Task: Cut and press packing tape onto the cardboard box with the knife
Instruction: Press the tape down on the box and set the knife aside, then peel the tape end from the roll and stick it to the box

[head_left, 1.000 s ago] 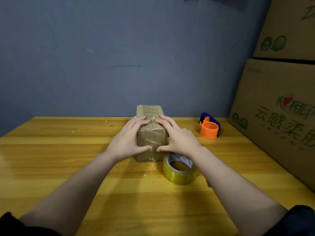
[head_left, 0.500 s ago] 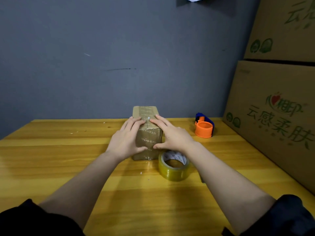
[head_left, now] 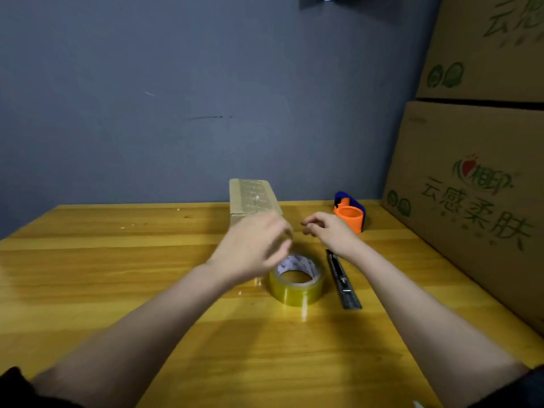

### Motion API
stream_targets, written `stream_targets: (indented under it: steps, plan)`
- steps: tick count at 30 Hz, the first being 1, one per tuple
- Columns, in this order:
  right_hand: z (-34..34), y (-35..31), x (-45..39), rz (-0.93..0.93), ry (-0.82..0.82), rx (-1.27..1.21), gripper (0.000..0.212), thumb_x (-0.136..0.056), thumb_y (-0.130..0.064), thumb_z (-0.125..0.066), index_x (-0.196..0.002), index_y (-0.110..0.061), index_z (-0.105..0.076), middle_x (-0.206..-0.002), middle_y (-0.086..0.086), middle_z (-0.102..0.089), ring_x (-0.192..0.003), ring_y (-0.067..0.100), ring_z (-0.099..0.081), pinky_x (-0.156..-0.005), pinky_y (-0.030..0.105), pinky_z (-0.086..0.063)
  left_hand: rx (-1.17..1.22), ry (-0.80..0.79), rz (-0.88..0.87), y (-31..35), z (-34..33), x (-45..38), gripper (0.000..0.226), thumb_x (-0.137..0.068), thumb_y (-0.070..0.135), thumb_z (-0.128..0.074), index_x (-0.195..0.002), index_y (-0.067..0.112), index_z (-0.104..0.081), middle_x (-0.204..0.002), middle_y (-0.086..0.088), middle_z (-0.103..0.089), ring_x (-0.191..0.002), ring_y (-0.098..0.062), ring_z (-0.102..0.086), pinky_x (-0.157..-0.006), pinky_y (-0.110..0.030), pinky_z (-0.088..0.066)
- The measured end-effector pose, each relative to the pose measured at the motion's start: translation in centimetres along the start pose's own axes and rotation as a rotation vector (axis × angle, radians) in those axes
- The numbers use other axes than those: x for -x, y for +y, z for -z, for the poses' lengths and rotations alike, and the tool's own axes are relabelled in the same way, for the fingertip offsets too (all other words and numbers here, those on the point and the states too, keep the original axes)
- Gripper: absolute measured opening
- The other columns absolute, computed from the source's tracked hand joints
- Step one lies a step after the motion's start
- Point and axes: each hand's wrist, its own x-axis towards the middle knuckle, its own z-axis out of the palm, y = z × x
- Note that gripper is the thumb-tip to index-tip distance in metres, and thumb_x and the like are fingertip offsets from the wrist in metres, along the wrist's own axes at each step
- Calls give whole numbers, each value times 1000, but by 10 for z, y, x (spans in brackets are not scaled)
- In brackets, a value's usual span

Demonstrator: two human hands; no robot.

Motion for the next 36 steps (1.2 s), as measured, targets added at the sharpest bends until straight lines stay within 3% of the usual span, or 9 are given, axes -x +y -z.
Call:
stream_targets:
  steps: [3,6,9,14,18,22,27,33,36]
  plan:
    - [-4,16,3,-100,-70,-50,20,-96,-13,-44,-95,-18,-63,-85,3,-68,-90,26,-64,-88,42,-52,-143,-303,-105,36,-25,1,45,-89,54,-36,-97,19,-64,-98,-5,-68,-92,-24,-64,-79,-34,-45]
    - [-6,19,13,-195,-145,-84,28,-98,-13,-40,-104,-7,-67,-89,6,-62,-74,16,-58,-64,23,-46,-268,-556,18,50,-50,5,61,-87,63,-39,-119,14,-54,-124,-10,-60,-117,-27,-52,-97,-39,-31]
    - [-7,18,19,-261,-168,-118,33,-98,-19,-41,-112,-2,-66,-92,7,-58,-69,15,-49,-55,23,-39,-267,-629,89,50,-67,5,58,-88,56,-46,-125,11,-50,-129,-11,-58,-119,-27,-52,-102,-40,-27]
    - [-5,19,22,-227,-119,-178,31,-99,-24,-43,-109,-8,-68,-87,-2,-58,-73,9,-51,-61,18,-37,-4,-499,241,51,-74,8,40,-91,46,-49,-118,17,-53,-125,-4,-61,-119,-23,-53,-101,-33,-29]
    - [1,18,27,-296,-99,-480,28,-97,-37,-42,-101,-20,-64,-92,-2,-66,-83,13,-59,-74,24,-43,612,-254,513,44,-67,5,40,-80,49,-60,-102,15,-61,-101,-5,-68,-98,-26,-61,-91,-35,-45]
    - [4,19,29,-319,-215,-858,47,-90,-52,-48,-118,-18,-63,-115,10,-69,-104,28,-63,-93,41,-45,1096,-158,501,40,-54,0,15,-86,12,-66,-99,12,-59,-95,-2,-65,-88,-6,-58,-83,-20,-45]
    - [3,4,35,-203,-254,-922,48,-86,-57,-49,-98,-12,-65,-70,12,-60,-46,16,-45,-47,24,-35,1284,-155,525,41,-51,-1,30,-86,-5,-56,-110,12,-50,-96,-10,-73,-104,-19,-66,-93,-26,-49]
    - [-8,-1,37,62,37,-760,30,-94,-29,-52,-119,-13,-58,-85,8,-61,-60,20,-50,-39,18,-38,1433,-72,669,42,-49,-8,26,-92,6,-44,-114,13,-55,-83,-10,-71,-79,-11,-69,-74,-25,-53]
    - [-12,-5,41,139,105,-721,32,-91,-26,-58,-122,-16,-57,-97,4,-61,-62,11,-55,-40,18,-39,1481,-54,741,37,-51,-11,27,-89,16,-43,-110,13,-60,-85,-14,-69,-84,-20,-67,-83,-42,-53]
